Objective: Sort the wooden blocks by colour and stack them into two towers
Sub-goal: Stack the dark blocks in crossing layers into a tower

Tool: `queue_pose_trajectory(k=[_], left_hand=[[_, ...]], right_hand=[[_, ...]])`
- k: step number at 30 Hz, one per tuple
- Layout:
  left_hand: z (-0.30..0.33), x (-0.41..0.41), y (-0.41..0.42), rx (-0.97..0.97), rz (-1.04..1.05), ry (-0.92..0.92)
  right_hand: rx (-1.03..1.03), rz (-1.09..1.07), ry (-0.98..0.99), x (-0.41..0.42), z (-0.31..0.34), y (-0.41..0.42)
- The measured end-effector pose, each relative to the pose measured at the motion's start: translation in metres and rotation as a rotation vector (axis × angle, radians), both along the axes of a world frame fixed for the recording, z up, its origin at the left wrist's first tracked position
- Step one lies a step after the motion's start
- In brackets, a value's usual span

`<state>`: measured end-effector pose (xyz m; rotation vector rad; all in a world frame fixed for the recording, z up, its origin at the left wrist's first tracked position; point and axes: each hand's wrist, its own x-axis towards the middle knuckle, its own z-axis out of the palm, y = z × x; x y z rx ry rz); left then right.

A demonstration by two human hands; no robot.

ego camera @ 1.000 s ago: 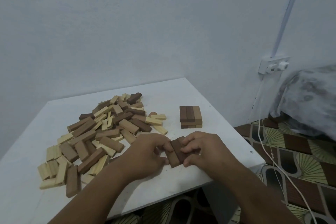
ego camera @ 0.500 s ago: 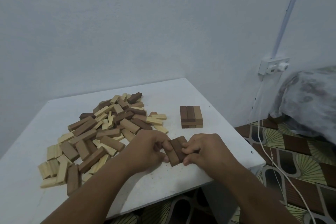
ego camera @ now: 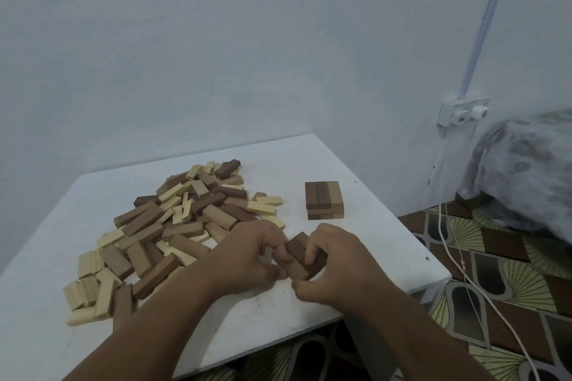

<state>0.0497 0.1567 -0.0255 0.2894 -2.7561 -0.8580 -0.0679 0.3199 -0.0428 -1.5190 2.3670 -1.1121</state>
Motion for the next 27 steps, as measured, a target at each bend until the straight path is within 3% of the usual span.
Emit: queue_pose_trajectory(k=[6, 15, 23, 27], left_hand=[[0.005, 0.000, 0.001, -0.012, -0.075, -0.127], [0.006, 0.005, 0.009, 0.123, 0.039, -0.065], [0.019, -0.020, 0.009, 0.369, 0.093, 0.150], [0.020, -0.047, -0.002, 0.403, 0.133, 0.188]], right_hand=[[0.077, 0.119, -0.119, -0.015, 0.010, 0.014], [0.147, 0.014, -0.126, -0.028, 0.015, 0.027], [-0.210, -0.058, -0.159, -0.047, 0.015, 0.020], [-0.292, -0.089, -0.199, -0.064, 0.010, 0.006]])
